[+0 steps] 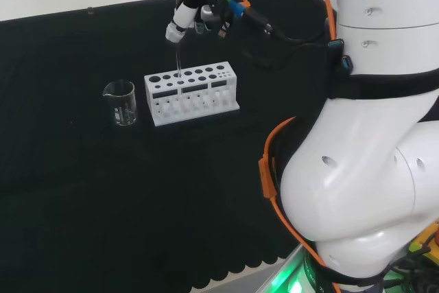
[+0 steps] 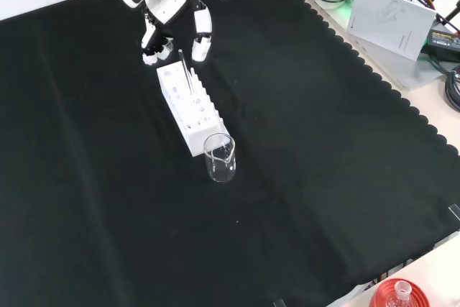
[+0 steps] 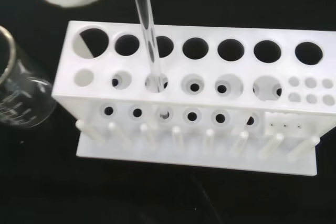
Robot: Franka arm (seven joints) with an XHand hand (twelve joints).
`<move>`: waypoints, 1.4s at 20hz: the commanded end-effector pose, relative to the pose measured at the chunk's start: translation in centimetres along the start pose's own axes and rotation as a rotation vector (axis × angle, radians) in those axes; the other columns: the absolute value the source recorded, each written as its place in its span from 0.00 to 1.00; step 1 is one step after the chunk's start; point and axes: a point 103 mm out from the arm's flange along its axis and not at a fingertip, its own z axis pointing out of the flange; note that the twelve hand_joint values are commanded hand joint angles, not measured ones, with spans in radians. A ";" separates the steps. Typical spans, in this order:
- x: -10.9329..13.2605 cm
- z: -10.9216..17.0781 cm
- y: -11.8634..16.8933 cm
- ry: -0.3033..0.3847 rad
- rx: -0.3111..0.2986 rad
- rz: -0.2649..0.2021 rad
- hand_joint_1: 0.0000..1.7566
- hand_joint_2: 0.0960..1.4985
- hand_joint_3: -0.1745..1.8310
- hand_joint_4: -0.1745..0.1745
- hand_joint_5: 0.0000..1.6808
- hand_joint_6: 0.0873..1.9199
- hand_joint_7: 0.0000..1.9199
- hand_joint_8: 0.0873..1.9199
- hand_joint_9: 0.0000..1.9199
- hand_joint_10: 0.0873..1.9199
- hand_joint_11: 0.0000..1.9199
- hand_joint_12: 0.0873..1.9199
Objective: Take the glass rod from the white test tube rack.
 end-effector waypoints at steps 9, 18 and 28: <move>0.1 1.0 1.2 -0.021 -0.024 -0.078 0.55 0.36 0.37 0.00 0.29 0.45 0.46 0.37 0.62 0.22 0.67 0.45; 1.2 0.5 1.3 -0.036 -0.092 -0.100 0.63 0.36 0.40 0.00 0.45 0.43 0.56 0.33 0.75 0.10 0.80 0.33; 2.0 0.7 1.8 -0.073 -0.094 -0.098 0.66 0.36 0.41 0.00 0.49 0.43 0.62 0.30 0.81 0.05 0.85 0.28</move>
